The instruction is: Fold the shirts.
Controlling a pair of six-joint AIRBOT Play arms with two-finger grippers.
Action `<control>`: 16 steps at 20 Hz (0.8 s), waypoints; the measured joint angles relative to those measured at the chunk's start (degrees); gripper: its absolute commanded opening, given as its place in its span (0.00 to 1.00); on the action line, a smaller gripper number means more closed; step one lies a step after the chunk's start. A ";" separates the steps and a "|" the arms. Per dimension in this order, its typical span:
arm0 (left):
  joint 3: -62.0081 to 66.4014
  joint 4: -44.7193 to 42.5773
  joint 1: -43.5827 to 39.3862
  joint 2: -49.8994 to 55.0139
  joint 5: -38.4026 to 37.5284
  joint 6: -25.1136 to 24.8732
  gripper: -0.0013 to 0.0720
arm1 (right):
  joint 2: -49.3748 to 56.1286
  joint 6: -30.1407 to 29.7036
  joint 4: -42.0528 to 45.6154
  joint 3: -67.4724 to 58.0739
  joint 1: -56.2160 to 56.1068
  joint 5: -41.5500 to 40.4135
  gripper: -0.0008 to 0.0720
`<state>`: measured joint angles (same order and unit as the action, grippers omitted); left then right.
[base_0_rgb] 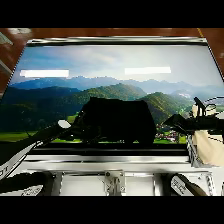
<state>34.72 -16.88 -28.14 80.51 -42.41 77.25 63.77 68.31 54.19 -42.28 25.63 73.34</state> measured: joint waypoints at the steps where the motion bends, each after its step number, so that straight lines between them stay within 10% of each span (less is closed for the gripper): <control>1: 0.42 0.20 0.00 0.59 0.72 0.13 0.54 | 0.26 -0.11 0.07 0.28 -1.25 -0.44 0.95; 5: 1.16 0.33 0.00 2.29 1.73 1.22 0.07 | 3.74 -0.39 0.22 0.92 -6.29 -3.15 0.95; 13: 1.40 0.39 0.00 0.74 -0.31 -2.69 0.07 | 12.98 -0.04 -0.46 1.14 -9.55 -6.05 0.94; 16: 1.42 0.35 0.00 -1.11 -0.28 -5.22 0.07 | 15.17 0.00 -2.54 1.16 -9.66 -6.91 0.51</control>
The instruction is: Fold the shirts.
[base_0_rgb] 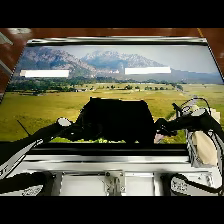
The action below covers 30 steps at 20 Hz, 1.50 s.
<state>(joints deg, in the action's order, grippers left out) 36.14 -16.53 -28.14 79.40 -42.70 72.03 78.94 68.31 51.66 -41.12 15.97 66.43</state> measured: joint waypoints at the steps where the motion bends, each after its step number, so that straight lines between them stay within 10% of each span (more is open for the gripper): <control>1: 0.04 -0.02 0.00 -0.59 0.22 -0.42 0.07 | 0.59 -0.02 -1.09 0.00 -0.02 -0.11 0.26; 2: 0.11 -0.04 0.13 -1.16 0.37 -0.79 0.07 | 1.01 0.00 -2.08 0.00 -0.07 -0.24 0.10; 13: 12.07 -7.17 13.73 -25.94 0.02 -0.76 0.07 | -13.90 -8.52 -12.83 -17.09 -0.11 7.43 0.10; 19: 33.14 -8.41 29.88 -42.58 -0.61 2.62 0.07 | -30.23 -1.53 -10.43 -40.92 -0.11 -1.55 0.10; 30: 47.36 -11.56 37.99 -44.96 -26.82 11.93 0.07 | -39.47 8.94 -0.94 -53.35 -0.02 3.58 0.10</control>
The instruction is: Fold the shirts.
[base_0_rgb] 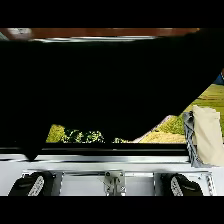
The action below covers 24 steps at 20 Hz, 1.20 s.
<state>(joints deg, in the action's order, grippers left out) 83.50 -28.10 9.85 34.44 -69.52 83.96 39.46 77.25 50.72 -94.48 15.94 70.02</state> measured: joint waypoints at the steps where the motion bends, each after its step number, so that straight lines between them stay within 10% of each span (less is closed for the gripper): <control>1: -0.46 -1.86 0.09 0.24 -2.84 0.52 0.07 | 0.04 0.37 2.05 -0.11 0.00 0.79 0.10; 8: -18.47 -11.21 0.17 1.05 -8.98 3.37 0.07 | 13.03 2.14 -0.39 -0.37 -0.09 3.58 0.10; 24: -45.66 2.95 -4.76 26.21 31.26 -15.76 0.07 | 61.88 3.08 -5.99 -0.39 -16.09 -16.96 0.10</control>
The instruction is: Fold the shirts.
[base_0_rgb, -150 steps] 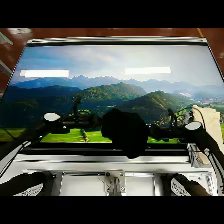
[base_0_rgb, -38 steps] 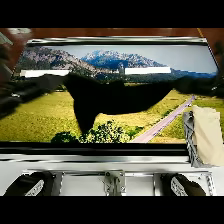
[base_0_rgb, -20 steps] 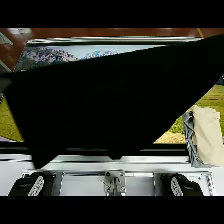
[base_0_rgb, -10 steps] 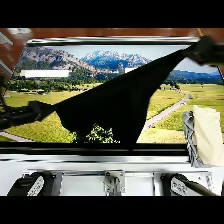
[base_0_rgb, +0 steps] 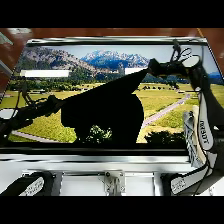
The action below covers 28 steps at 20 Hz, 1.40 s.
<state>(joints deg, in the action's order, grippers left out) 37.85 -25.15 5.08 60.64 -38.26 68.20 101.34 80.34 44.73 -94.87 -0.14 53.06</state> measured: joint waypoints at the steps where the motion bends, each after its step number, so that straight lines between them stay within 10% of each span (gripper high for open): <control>1: -0.11 0.61 -0.85 2.03 0.87 -0.79 0.10 | 1.33 0.52 0.52 0.00 -1.29 0.15 0.18; 3: -0.17 1.49 -2.23 5.79 1.64 -1.81 0.47 | 2.97 1.25 1.22 0.00 -3.26 0.66 0.76; 4: -0.13 1.81 -2.27 7.19 1.53 -2.12 0.64 | 3.28 1.51 1.09 0.00 -3.74 1.11 0.80; 7: 1.40 2.19 1.46 9.18 -2.86 -2.78 0.69 | 1.86 1.88 0.44 0.00 -2.69 3.26 0.80; 11: 6.16 -4.24 13.84 9.94 -20.39 -2.86 0.37 | -4.33 1.05 6.84 -0.07 3.41 14.10 0.80; 12: 6.71 -7.98 16.33 9.99 -24.96 -2.36 0.39 | -5.84 1.11 10.71 -0.07 5.16 18.53 0.80; 14: 6.16 -16.63 19.63 10.03 -32.04 0.00 0.98 | -7.76 1.92 17.75 0.09 8.11 27.17 0.85; 19: -3.39 -19.67 18.32 10.12 -35.56 -0.11 0.98 | -9.40 2.03 19.65 4.52 11.30 36.50 0.92; 28: -10.38 -6.69 2.38 13.46 -19.80 -2.01 0.93 | -9.81 0.50 16.65 12.09 8.83 30.77 0.92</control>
<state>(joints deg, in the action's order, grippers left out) 27.46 -31.83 7.46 74.11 -58.06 66.19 91.53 80.84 61.39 -82.78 8.69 83.83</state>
